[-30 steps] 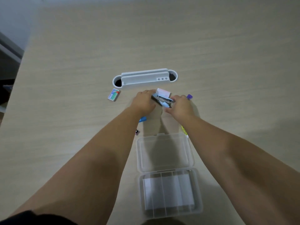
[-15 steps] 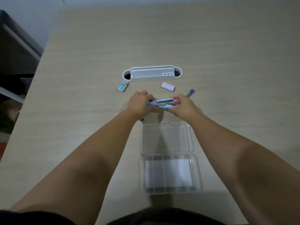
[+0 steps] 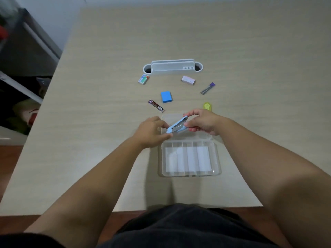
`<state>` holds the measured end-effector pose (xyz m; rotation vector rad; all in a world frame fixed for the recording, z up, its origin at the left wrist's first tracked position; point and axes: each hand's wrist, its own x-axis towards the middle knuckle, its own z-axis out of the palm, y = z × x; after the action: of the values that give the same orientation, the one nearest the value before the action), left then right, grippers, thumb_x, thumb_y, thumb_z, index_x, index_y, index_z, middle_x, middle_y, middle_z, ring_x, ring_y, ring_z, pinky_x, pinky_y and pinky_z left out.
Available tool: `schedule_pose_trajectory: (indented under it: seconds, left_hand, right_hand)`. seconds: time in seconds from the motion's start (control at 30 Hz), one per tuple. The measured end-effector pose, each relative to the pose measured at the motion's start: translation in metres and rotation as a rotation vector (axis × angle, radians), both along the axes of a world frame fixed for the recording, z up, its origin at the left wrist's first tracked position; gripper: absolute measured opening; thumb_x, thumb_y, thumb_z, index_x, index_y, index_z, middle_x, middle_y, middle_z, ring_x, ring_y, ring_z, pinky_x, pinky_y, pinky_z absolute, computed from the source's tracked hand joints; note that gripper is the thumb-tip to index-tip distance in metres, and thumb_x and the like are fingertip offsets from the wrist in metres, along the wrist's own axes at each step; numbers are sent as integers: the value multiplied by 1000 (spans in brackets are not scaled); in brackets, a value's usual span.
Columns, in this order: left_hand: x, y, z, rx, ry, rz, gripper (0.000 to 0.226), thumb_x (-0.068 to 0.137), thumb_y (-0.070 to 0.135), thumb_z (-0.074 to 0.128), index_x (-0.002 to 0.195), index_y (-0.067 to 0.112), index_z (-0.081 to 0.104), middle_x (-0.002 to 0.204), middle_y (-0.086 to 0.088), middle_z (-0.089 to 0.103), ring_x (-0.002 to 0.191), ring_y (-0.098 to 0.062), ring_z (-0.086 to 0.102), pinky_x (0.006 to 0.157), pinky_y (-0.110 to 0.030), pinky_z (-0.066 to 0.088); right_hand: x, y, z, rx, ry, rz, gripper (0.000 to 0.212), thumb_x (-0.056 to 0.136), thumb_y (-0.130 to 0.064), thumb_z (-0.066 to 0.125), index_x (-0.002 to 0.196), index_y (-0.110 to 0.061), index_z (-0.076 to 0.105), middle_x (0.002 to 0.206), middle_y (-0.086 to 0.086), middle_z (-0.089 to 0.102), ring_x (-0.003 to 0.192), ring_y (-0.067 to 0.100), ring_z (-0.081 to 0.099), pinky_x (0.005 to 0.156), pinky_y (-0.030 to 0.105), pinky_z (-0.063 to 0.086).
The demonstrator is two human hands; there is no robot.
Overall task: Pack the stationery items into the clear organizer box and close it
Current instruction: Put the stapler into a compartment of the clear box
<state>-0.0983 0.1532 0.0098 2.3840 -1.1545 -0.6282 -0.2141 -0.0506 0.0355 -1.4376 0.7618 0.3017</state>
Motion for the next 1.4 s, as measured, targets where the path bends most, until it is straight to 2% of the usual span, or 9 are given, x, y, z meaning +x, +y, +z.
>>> schedule_pose_trajectory:
  seconds: [0.1,0.23,0.3,0.4,0.5,0.87,1.07,1.2,1.4]
  left_hand:
    - [-16,27,-4,71,133,1,79,60,75,65,128,36,55,125,7,53,121,-18,47,105,-40,41]
    - [-40,50,-13,155,100,-61,117,43,81,72,145,46,26,154,11,24,143,-21,16,118,-48,18]
    - [-54,58,-19,169,105,-39,126,39,79,76,146,51,15,158,15,8,146,-19,0,118,-48,5]
    - [-64,66,-26,181,126,-7,135,38,79,76,149,48,5,157,18,6,147,-21,-4,118,-48,-1]
    - [-64,67,-27,148,148,12,136,37,79,76,149,45,7,157,19,12,147,-20,-2,117,-46,0]
    - [-71,72,-34,28,192,76,125,40,74,79,145,50,15,154,22,22,149,-13,-2,116,-39,-3]
    - [-75,75,-32,-24,244,146,132,36,73,82,146,46,15,155,17,23,148,-11,0,118,-39,0]
    - [-78,78,-32,-64,185,134,119,40,71,83,141,47,24,146,17,36,146,-15,13,117,-38,6]
    - [-80,80,-30,-72,88,118,114,42,74,80,141,46,29,140,20,41,137,-11,28,113,-39,18]
  right_hand:
    - [-11,11,-1,-9,47,95,28,80,6,69,96,-16,63,80,14,66,59,15,62,56,18,56]
    - [-12,30,-1,-118,36,205,33,80,7,67,106,-13,64,74,12,62,66,19,60,61,22,55]
    - [-9,42,0,-192,25,284,36,80,6,67,111,-12,64,77,13,61,72,23,60,67,28,55]
    - [-3,57,2,-329,34,404,38,80,2,67,112,-18,66,83,11,62,75,21,62,73,33,57]
    - [3,70,1,-464,45,523,39,82,-4,66,116,-24,66,88,4,61,78,15,59,71,23,48]
    - [1,92,-11,-786,0,609,38,80,-15,72,116,-27,68,114,3,59,88,12,50,75,25,40]
    - [-9,95,-17,-862,-31,528,37,78,-22,74,113,-25,65,104,0,53,87,14,53,75,25,43]
    - [-23,93,-21,-710,-43,326,42,75,-21,77,112,-24,57,90,-2,56,81,16,58,69,26,46]
    - [-48,90,-35,-834,-102,343,28,81,-28,71,108,-20,67,92,-5,55,81,10,51,78,24,44]
